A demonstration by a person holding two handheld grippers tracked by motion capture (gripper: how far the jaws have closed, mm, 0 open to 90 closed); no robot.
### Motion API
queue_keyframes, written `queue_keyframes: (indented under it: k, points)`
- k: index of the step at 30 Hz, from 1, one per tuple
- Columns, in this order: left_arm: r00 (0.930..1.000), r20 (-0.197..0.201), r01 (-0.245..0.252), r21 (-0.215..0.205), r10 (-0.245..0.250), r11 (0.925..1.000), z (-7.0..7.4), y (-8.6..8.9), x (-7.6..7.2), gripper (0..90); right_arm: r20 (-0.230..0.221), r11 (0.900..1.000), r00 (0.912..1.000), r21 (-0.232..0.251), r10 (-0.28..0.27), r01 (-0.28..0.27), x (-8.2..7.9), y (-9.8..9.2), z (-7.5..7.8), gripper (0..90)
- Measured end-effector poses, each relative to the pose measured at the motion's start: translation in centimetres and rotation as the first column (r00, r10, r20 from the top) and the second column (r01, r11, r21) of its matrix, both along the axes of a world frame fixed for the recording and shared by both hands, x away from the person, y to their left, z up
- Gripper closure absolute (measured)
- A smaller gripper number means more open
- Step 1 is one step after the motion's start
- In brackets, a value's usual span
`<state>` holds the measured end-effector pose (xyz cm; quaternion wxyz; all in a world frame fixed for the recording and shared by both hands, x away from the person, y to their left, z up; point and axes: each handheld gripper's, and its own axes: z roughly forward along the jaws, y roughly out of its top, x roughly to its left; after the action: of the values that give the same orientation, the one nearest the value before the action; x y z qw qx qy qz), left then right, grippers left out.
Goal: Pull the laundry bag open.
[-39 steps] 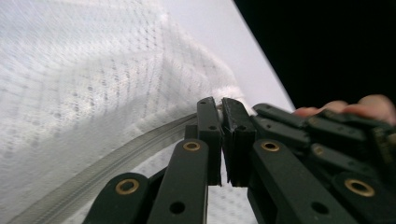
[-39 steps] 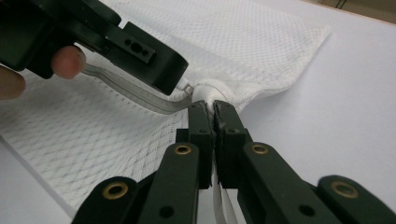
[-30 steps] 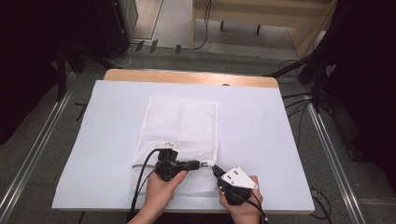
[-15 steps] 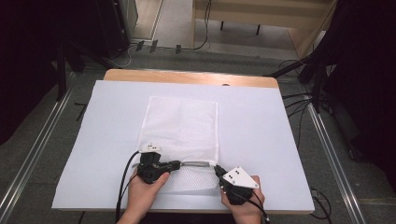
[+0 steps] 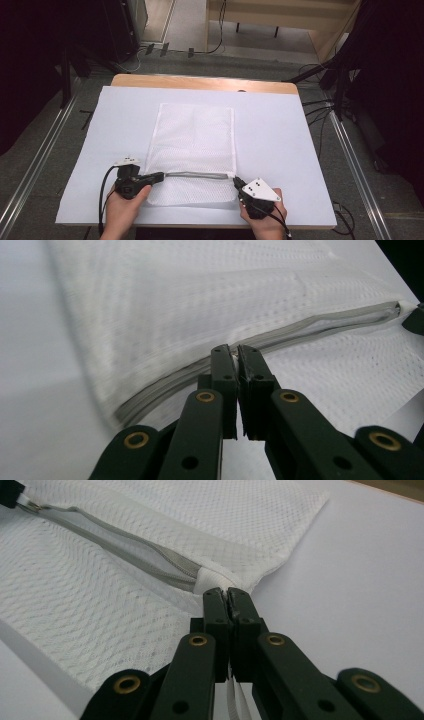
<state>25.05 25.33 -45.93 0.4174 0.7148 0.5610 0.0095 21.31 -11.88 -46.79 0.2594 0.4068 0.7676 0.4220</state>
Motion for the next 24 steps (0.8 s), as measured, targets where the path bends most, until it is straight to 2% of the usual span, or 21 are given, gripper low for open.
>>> queue_keyframes:
  k: [6, 10, 15, 19, 24]
  points:
    - [0.999, -0.003, -0.045, -0.026, 0.045, 0.9986, -0.1, 3.5, -0.8, 87.3, -0.007, 1.0, 1.0, -0.005, -0.001, 0.001, 0.0, 0.0, -0.1, 89.4]
    - [0.9986, 0.011, -0.051, -0.018, 0.051, 0.9985, 0.3, 4.6, -1.3, 87.5, -0.004, 1.0, 1.0, -0.019, 0.001, -0.001, -0.1, 0.2, -0.2, 89.4]
    - [0.9981, 0.016, -0.06, -0.007, 0.06, 0.9982, 0.4, 5.5, -1.5, 87.6, -0.016, 1.0, 0.9999, -0.018, 0.001, -0.002, -0.2, 0.2, -0.3, 89.4]
    - [0.9975, 0.023, -0.068, 0.01, 0.067, 0.9977, 0.4, 5.5, -1.6, 86.5, -0.025, 1.0, 0.9997, -0.026, 0.004, -0.005, -0.2, 0.4, -0.3, 89.3]
    - [0.9969, 0.039, -0.069, 0.01, 0.069, 0.9976, 0.4, 5.4, -1.6, 85.9, -0.038, 0.999, 0.9993, -0.035, -0.001, 0.0, -0.1, 0.4, -0.5, 89.3]
